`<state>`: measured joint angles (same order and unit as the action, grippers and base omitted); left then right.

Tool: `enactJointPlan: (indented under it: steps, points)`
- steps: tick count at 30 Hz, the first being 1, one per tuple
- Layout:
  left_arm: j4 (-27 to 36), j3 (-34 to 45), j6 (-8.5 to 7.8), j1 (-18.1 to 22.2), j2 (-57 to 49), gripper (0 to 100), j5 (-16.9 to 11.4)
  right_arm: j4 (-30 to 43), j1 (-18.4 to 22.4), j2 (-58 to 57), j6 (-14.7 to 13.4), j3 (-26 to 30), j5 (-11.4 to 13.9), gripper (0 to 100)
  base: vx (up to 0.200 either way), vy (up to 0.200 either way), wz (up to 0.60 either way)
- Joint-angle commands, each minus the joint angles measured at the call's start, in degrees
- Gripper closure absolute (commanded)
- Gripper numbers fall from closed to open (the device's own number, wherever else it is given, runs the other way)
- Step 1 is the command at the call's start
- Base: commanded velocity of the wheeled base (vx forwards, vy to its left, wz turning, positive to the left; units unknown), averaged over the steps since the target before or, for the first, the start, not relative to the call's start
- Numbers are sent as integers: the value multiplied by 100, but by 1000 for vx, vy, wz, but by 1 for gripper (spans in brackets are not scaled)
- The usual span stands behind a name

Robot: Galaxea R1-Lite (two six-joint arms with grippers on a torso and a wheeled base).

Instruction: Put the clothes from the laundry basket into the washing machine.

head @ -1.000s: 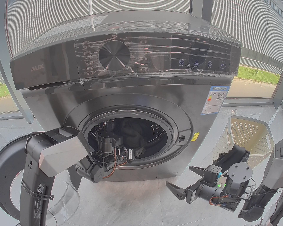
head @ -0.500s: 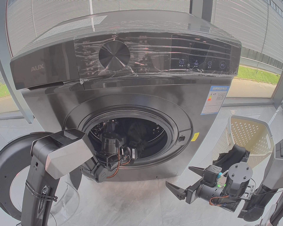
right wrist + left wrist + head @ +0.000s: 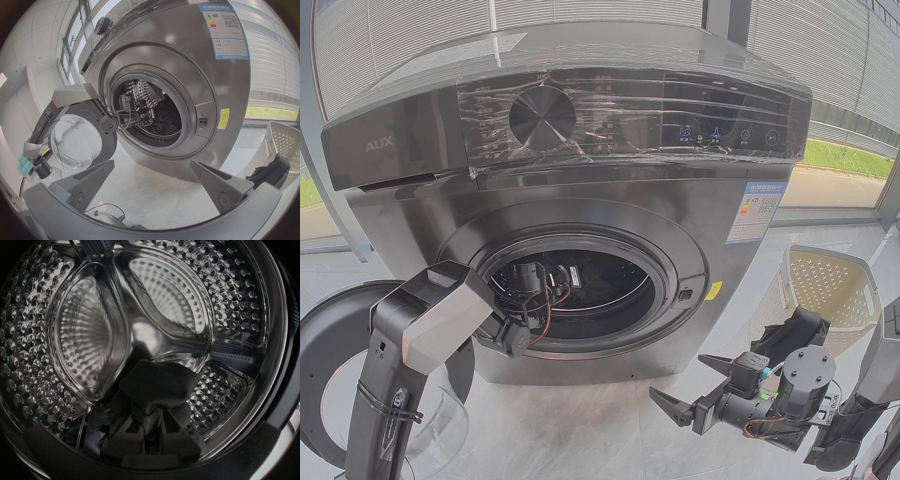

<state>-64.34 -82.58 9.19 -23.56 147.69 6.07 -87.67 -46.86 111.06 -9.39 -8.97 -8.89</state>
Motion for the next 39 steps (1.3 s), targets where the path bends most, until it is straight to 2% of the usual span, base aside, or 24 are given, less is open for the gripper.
enactJointPlan:
  steps: [1,7,8,11,15,18,22,26,27,28,31,34,39]
  points:
    - [-8,-171,4,80,120,100,26,-4,1,-23,-2,18,1,0,0,0,0]
    - [-17,-162,-5,80,146,100,87,-13,63,-58,-2,18,1,0,0,0,0]
    - [-35,-144,-5,80,146,0,87,-22,81,-67,7,18,1,0,0,0,0]
    - [-131,-48,-14,71,146,0,35,-22,116,-172,-2,53,36,0,0,0,0]
    - [-456,181,-5,-17,93,0,43,-30,318,-418,16,53,326,0,0,0,0]
    - [-474,814,-14,-104,-293,0,8,-39,459,-664,42,53,493,0,0,0,0]
    - [-500,1798,-40,-263,-891,0,-53,-39,423,-910,33,80,748,0,0,0,0]
    - [-746,2958,-84,-412,-1436,0,-273,-39,379,-910,69,89,766,0,0,0,0]
    - [-746,2958,-84,-412,-1436,0,-273,-39,379,-910,69,89,766,0,0,0,0]
    - [-993,3485,-119,-553,-1647,0,-370,-39,371,-902,69,97,766,0,0,0,0]
    - [-1379,4189,-163,-772,-1919,0,-466,-39,344,-910,69,115,766,0,0,0,0]
    - [-1951,5305,-146,-1273,-2526,0,-616,-39,335,-937,77,203,766,0,0,0,0]
    - [-2460,6447,-84,-1897,-3194,0,-554,-39,327,-998,95,256,766,0,0,0,0]
